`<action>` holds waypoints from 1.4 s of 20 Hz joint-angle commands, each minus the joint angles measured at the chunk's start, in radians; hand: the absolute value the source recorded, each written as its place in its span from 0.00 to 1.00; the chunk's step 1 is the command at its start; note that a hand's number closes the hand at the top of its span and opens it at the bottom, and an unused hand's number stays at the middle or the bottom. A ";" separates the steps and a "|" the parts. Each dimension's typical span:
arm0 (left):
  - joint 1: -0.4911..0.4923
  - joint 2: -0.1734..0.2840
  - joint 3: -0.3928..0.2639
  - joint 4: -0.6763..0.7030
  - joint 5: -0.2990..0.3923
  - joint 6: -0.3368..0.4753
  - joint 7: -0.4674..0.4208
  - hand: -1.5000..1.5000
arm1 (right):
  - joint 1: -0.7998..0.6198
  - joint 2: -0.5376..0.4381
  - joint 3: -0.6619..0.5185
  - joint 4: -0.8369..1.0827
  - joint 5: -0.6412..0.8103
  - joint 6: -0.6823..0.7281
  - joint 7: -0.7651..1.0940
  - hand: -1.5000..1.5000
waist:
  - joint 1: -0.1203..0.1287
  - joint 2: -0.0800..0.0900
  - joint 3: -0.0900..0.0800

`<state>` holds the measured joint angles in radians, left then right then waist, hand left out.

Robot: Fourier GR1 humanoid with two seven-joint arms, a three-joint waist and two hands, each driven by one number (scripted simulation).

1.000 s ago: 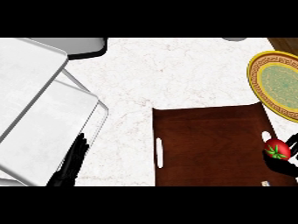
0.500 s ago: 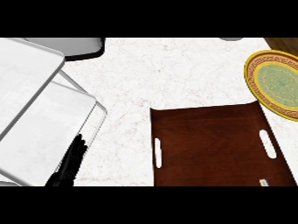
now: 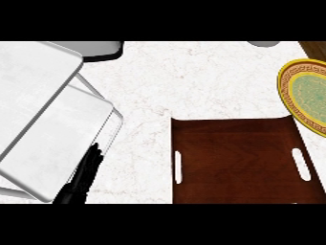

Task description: Pick the tomato from the tray and place it in the plate

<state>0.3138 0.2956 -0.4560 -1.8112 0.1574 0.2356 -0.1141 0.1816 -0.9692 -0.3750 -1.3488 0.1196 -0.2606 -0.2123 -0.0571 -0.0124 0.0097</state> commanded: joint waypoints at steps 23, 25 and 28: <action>-0.249 0.086 0.166 0.202 0.042 -0.008 0.012 0.50 | -0.463 0.157 0.192 0.315 0.024 0.070 0.040 1.00 | 0.118 0.039 -0.009; -0.216 0.084 0.141 0.187 0.036 0.003 -0.004 0.50 | -0.489 0.206 0.162 0.392 -0.007 0.050 0.029 1.00 | 0.119 0.037 -0.006; -0.234 0.092 0.154 0.195 0.058 -0.003 0.015 0.50 | -0.532 0.212 0.195 0.454 0.048 0.021 0.089 0.00 | 0.112 0.037 -0.008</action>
<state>0.1807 0.3092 -0.5253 -1.7442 0.1866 0.2110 -0.1308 -0.2931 -0.7939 -0.1929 -0.9816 0.1448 -0.2090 -0.1615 0.0584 0.0063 0.0124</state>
